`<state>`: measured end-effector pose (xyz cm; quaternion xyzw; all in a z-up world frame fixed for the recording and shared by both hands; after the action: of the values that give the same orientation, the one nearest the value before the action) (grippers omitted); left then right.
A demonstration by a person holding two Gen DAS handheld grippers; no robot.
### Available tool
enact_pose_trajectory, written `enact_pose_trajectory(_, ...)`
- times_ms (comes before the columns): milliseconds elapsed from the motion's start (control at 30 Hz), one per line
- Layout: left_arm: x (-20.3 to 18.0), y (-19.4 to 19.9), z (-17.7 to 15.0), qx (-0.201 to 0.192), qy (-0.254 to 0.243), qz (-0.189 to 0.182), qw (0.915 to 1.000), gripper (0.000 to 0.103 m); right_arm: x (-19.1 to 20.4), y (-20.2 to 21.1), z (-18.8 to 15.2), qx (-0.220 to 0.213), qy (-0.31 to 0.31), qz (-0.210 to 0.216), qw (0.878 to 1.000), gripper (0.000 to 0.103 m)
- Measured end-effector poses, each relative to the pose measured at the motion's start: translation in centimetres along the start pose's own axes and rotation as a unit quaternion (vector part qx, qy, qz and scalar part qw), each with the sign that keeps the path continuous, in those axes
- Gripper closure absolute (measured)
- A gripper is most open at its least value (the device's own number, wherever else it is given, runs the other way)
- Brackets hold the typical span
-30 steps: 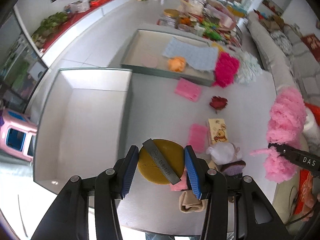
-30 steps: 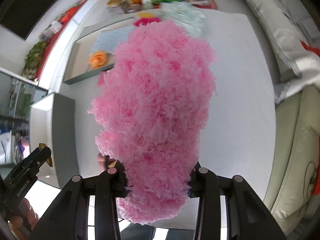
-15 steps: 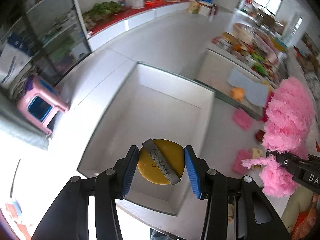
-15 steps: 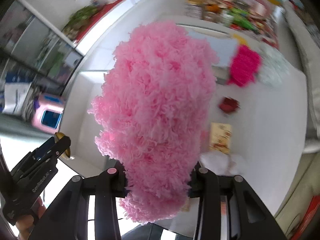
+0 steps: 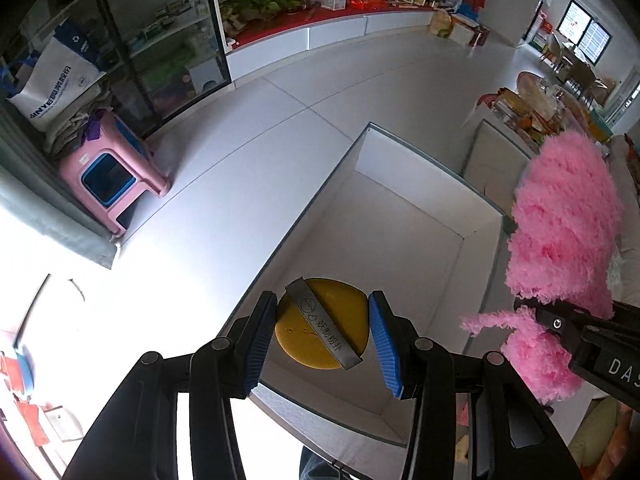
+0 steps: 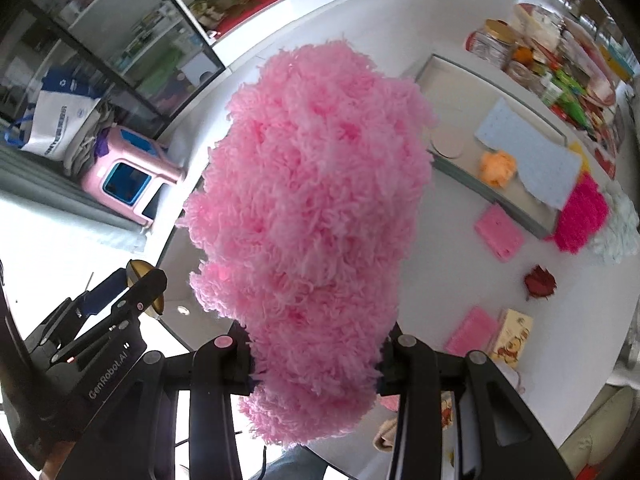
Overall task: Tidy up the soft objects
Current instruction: 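Lift the yellow pad and pink scarf and carry both toward the white box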
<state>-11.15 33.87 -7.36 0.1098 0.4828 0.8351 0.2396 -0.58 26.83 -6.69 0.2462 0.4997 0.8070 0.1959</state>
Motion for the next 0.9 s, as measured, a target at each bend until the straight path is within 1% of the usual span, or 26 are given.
enact_pose_trajectory(367,0.3,-2.6,0.4,0.016,0.009,-0.001,0.9998,0.055,1.2,-2.2,1.7,0.005,0.026,-0.005,1.0,0.059)
enact_pose_trajectory(467,0.0,-3.4,-0.1,0.022,0.008,-0.003,0.9997,0.055,1.2,-3.2,2.3,0.006,0.029,-0.003,1.0,0.059)
enact_pose_trajectory(533,-0.3,-4.0,-0.3,0.03,0.008,-0.003,0.9995,0.055,1.3,-4.2,2.6,0.009,0.035,0.001,0.999,0.059)
enact_pose_trajectory(700,-0.8,-5.6,-1.4,0.051,0.007,-0.006,0.9987,0.055,1.1,-7.3,3.0,0.014,0.046,-0.007,0.999,0.059)
enact_pose_trajectory(900,-1.7,-6.5,-2.9,0.066,-0.006,-0.014,0.9977,0.055,0.6,-10.8,1.5,0.041,0.051,-0.016,0.998,0.059)
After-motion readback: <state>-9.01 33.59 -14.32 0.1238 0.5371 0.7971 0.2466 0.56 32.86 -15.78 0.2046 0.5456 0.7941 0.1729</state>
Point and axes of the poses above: each gripper's, at about its wrist camera, not at the fingertips, and y roughly against the way its jaws point, x to its left, z to its top, the point moved 6 cm from there along -y, roughly the way its jaws point, and after that the axes turned 10 degrees about -x, right-handed, at the moved point
